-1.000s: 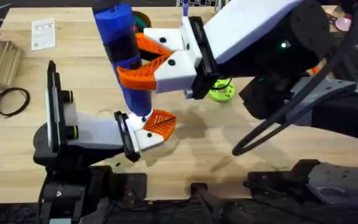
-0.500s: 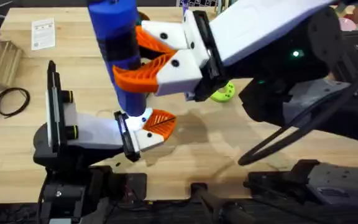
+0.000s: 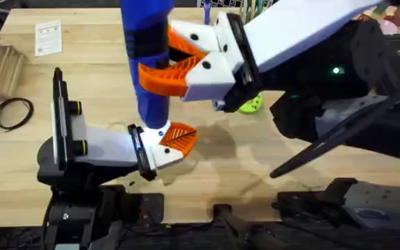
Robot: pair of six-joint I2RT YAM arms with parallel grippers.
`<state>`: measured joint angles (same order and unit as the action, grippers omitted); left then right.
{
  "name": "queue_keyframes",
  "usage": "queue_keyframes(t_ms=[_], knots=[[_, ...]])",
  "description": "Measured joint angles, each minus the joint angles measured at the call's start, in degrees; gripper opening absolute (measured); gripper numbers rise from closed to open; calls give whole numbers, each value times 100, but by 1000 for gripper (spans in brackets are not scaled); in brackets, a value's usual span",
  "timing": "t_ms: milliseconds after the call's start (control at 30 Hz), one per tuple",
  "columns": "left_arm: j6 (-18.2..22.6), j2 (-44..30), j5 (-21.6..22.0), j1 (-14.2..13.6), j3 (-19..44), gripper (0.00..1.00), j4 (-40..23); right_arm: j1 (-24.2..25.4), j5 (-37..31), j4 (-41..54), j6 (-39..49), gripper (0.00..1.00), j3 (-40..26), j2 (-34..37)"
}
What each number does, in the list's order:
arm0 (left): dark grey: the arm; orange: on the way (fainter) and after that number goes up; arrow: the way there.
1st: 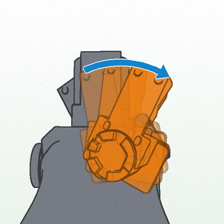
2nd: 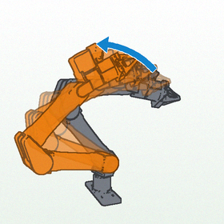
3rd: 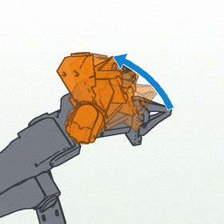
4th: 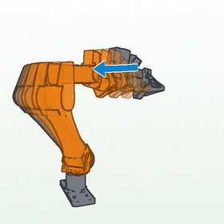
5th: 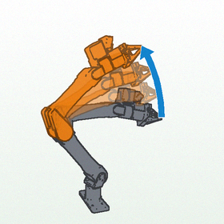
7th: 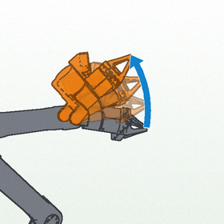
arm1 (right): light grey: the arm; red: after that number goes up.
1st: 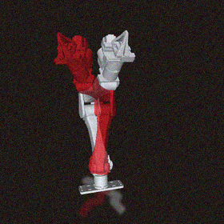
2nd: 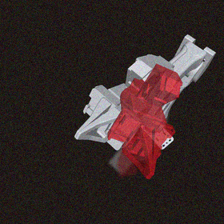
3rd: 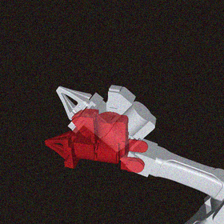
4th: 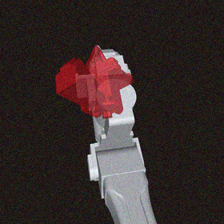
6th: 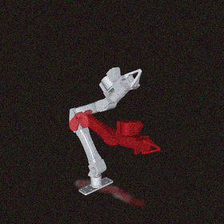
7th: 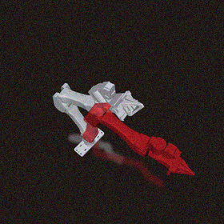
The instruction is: Pick up the gripper from the table and insert it into the empty holder that is missing its gripper. Then pick up a screw, insert it into the mounting hole, and use the screwdriver to tighten it. Finally, clean up the table by picking up the vegetable and placing it into the bucket.
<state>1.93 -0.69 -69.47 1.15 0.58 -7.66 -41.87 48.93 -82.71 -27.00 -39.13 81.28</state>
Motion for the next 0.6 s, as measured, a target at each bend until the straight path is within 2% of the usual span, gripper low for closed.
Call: queue_keyframes(t_ms=[333,500,600], knots=[[-2,0,-15,0,0,6,-2,0,-6,200,-48,23,52,0],[-1,0,-17,0,0,6,-4,0,-20,972,-10,22,23,-4],[0,0,-17,0,0,6,-4,0,9,1081,50,22,-20,0]])
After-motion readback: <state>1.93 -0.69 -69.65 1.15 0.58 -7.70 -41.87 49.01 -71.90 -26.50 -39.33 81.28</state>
